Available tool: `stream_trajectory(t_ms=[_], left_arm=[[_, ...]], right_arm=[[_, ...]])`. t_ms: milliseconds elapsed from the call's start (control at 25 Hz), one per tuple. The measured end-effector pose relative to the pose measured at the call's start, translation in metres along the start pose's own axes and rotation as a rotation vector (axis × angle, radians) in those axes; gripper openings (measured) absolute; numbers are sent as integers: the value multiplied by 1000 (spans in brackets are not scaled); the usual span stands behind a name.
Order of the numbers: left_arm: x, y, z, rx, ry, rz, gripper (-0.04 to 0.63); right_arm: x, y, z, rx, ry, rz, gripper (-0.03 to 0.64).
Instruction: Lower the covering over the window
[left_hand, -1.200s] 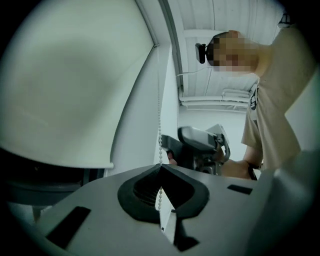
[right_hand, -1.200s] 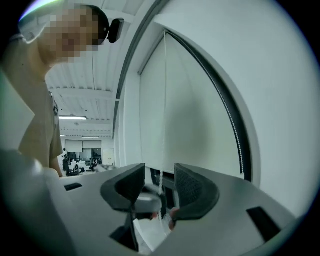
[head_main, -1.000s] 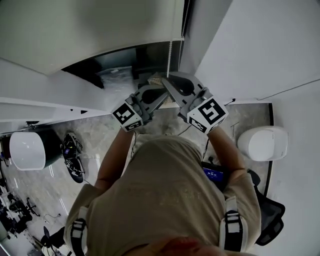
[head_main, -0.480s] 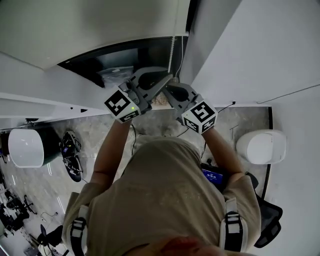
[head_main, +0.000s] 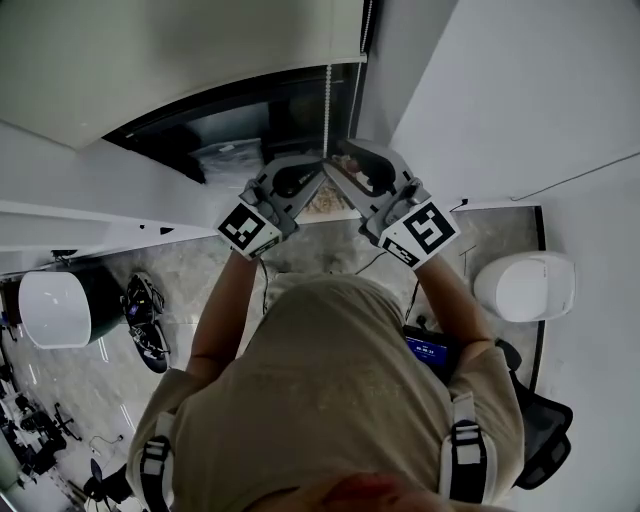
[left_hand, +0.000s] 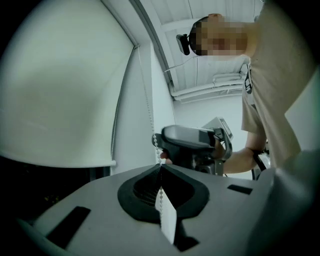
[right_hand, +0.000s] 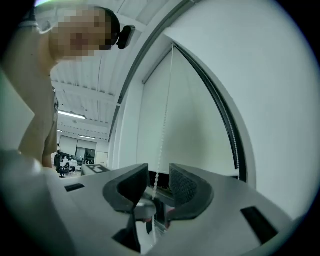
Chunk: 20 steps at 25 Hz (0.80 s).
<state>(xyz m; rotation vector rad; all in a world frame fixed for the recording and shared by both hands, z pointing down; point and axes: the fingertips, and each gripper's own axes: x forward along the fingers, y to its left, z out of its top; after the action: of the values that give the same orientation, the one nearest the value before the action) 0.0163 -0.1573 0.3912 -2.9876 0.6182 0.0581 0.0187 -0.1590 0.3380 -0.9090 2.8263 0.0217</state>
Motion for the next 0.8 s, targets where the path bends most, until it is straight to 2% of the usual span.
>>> stream_trajectory(t_ms=[80, 120, 240, 280, 320, 400, 520, 560, 600, 720, 800], left_arm=[[5, -17, -1, -28, -9, -32, 15], [5, -22, -1, -44, -12, -38, 17], [-9, -14, -4, -122, -46, -63, 17], [-16, -5, -1, -157, -76, -76, 63], [-21, 3, 7, -179, -110, -81, 164], [-15, 11, 32, -152, -140, -70, 169], [12, 14, 63, -90, -114, -31, 167], [17, 16, 66, -92, -106, -14, 123], [20, 17, 67, -94, -99, -1, 28], [20, 16, 61, -61, -93, 4, 25], [19, 17, 42, -15, -43, 5, 23]], right_arm=[[6, 1, 8, -4, -14, 12, 108], [8, 2, 9, 5, -17, 27, 22], [10, -5, -10, 57, -1, 41, 9], [10, -9, -26, 70, 38, 36, 9], [9, -11, -45, 81, 94, 36, 9], [6, -7, -71, 92, 178, 47, 9], [9, 6, -69, 74, 180, 72, 9], [10, 10, -68, 74, 175, 77, 9], [9, 12, -68, 84, 171, 77, 9], [2, 8, -71, 70, 179, 60, 11], [-3, 1, -70, 63, 160, 63, 30]])
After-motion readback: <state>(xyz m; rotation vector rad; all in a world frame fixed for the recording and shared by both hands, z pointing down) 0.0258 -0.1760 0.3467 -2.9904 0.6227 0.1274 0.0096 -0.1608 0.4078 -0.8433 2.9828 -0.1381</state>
